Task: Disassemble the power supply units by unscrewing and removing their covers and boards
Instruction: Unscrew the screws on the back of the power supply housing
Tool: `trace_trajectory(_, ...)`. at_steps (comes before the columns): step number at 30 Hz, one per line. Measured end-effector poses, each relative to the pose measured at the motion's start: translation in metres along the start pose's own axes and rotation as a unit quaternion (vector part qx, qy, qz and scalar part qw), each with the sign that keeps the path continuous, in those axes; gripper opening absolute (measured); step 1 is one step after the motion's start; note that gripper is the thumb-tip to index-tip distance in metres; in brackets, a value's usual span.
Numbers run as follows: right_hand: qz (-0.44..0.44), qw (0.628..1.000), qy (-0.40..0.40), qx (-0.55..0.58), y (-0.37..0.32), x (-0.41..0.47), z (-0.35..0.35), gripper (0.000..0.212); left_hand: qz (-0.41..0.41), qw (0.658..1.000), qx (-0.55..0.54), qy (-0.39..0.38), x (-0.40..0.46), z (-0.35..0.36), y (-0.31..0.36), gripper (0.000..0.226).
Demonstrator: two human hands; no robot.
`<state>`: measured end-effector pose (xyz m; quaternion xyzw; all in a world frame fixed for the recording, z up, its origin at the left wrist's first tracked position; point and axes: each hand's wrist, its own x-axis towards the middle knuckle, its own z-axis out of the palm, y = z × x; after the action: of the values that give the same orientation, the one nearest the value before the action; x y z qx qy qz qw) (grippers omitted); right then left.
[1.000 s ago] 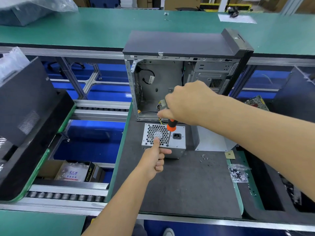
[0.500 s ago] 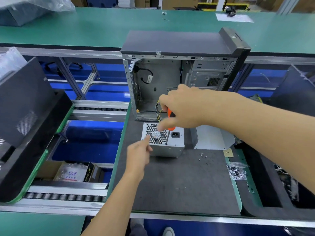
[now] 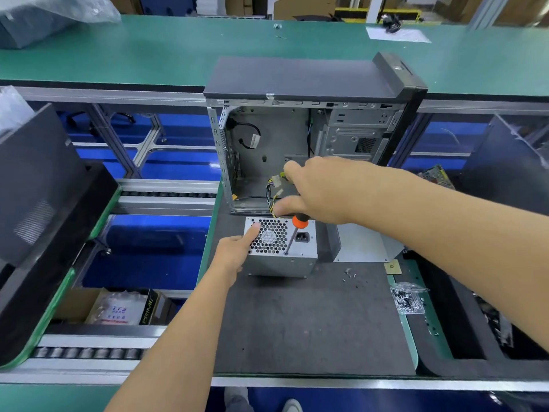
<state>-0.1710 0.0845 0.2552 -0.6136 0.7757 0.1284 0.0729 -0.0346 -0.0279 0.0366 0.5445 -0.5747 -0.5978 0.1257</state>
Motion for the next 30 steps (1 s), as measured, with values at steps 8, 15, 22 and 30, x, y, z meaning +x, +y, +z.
trace_trajectory(8, -0.085, 0.996, -0.018, 0.025, 0.013, 0.000, 0.000, 0.022, 0.008, 1.000, 0.017, -0.009, 0.008, -0.001, -0.002, 0.068)
trace_trajectory(15, -0.044, 0.995, 0.059, 0.065, 0.003, -0.002, 0.006, 0.066, 0.016, 1.000, 0.014, -0.003, 0.012, 0.001, -0.004, 0.068)
trace_trajectory(22, -0.112, 0.979, 0.138, -0.095, -0.002, 0.008, 0.006, 0.037, 0.016, 1.000, 0.015, 0.001, 0.012, 0.003, -0.005, 0.068)
trace_trajectory(30, -0.104, 0.990, 0.085, 0.042, 0.001, 0.009, 0.006, 0.058, 0.029, 1.000, 0.009, -0.002, 0.010, 0.003, -0.004, 0.068)
